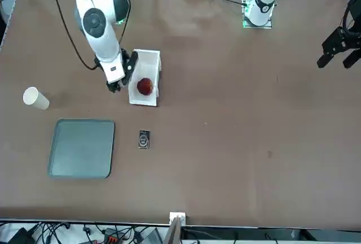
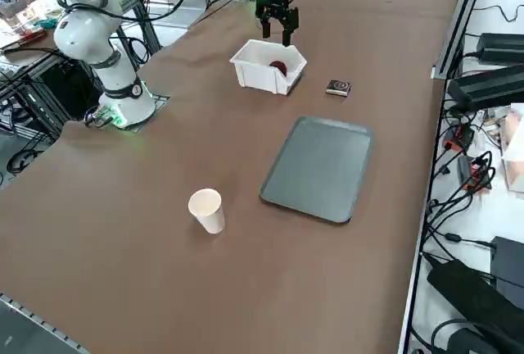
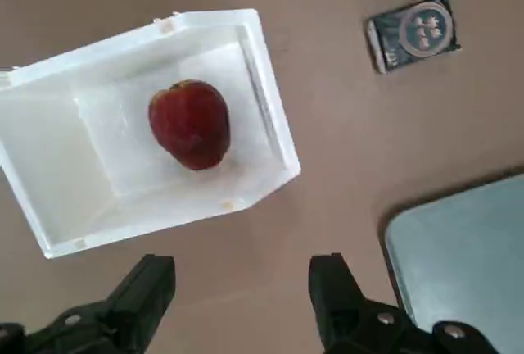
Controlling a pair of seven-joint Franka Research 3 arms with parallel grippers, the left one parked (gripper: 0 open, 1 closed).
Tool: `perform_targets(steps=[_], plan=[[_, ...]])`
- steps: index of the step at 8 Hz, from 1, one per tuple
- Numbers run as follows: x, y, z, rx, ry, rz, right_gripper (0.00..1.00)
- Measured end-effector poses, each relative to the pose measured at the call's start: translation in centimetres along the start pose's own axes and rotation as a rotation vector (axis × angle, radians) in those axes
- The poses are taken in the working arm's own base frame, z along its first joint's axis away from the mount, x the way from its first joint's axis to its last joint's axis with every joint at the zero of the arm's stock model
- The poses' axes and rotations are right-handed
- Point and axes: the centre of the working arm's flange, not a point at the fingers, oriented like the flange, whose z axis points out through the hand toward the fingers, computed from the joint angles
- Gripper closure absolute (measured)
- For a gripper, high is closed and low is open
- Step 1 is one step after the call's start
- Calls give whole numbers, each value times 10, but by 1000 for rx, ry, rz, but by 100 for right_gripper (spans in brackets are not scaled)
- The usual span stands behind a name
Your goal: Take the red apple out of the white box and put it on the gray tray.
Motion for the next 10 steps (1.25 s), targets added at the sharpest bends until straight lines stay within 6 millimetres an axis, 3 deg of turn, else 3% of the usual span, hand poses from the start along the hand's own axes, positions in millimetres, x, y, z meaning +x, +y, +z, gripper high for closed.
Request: perform_targets(steps=[4, 6, 10], plan=[[40, -34, 37, 34, -26, -124, 0], [60, -40, 53, -8, 19, -193, 0], [54, -30, 73, -4, 17, -259, 0]])
